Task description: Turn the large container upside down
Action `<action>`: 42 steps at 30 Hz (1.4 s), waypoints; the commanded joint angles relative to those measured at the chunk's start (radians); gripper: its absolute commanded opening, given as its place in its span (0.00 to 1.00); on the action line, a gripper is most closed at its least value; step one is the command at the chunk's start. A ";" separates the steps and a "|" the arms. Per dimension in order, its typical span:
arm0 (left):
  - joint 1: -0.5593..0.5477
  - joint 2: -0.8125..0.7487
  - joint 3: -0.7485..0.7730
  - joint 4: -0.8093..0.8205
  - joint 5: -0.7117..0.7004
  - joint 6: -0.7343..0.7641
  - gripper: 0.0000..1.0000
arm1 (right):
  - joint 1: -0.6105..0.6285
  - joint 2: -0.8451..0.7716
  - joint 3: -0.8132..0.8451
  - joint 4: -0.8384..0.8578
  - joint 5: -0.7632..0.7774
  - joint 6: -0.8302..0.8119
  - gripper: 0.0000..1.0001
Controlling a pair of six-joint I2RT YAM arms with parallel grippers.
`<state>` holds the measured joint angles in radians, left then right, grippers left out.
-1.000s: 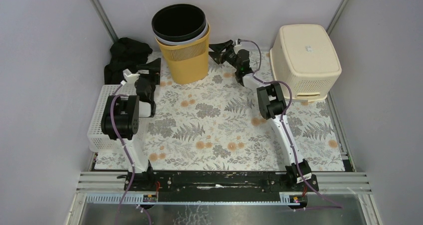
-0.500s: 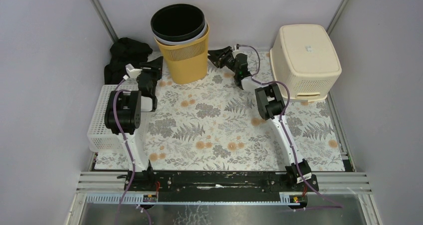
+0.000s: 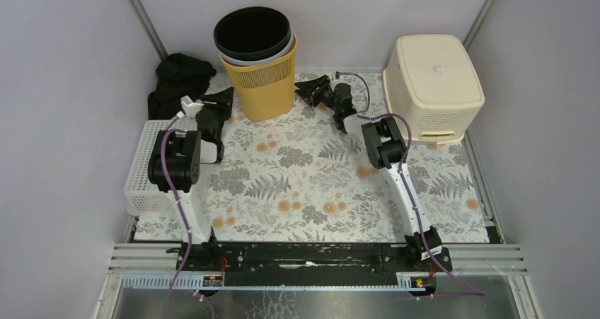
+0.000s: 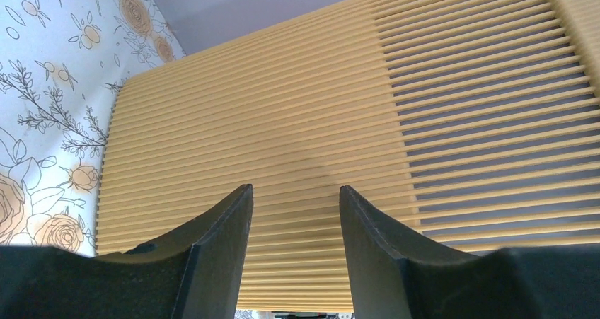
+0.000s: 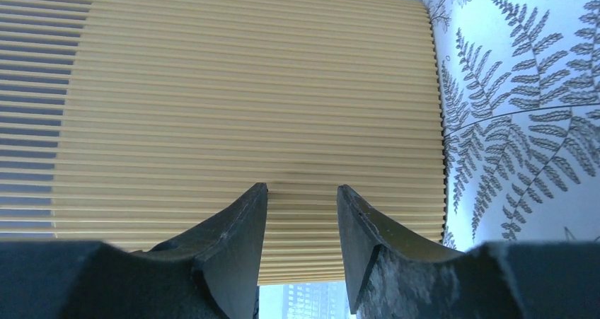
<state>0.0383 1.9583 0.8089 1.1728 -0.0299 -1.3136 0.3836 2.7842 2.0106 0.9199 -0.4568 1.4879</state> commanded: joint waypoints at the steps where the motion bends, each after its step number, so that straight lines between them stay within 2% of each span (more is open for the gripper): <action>1: -0.048 -0.042 -0.023 0.052 0.100 0.028 0.55 | 0.074 -0.141 -0.029 0.105 -0.129 -0.044 0.48; 9: -0.078 -0.067 -0.055 0.062 0.133 0.025 0.55 | 0.088 -0.241 -0.164 0.149 -0.169 -0.071 0.48; 14: -0.102 -0.092 -0.088 0.060 0.147 0.020 0.55 | 0.103 -0.324 -0.307 0.191 -0.192 -0.093 0.48; 29: -0.191 -0.314 -0.259 -0.053 0.175 0.082 0.56 | 0.126 -0.677 -0.946 0.325 -0.169 -0.185 0.47; 42: -0.307 -0.460 -0.473 -0.087 0.222 0.109 0.59 | 0.126 -1.129 -1.398 0.017 -0.126 -0.503 0.47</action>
<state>-0.1646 1.5219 0.3840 1.1038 -0.0483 -1.2587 0.4282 1.8050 0.6746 0.9825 -0.4713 1.1183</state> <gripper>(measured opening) 0.589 0.468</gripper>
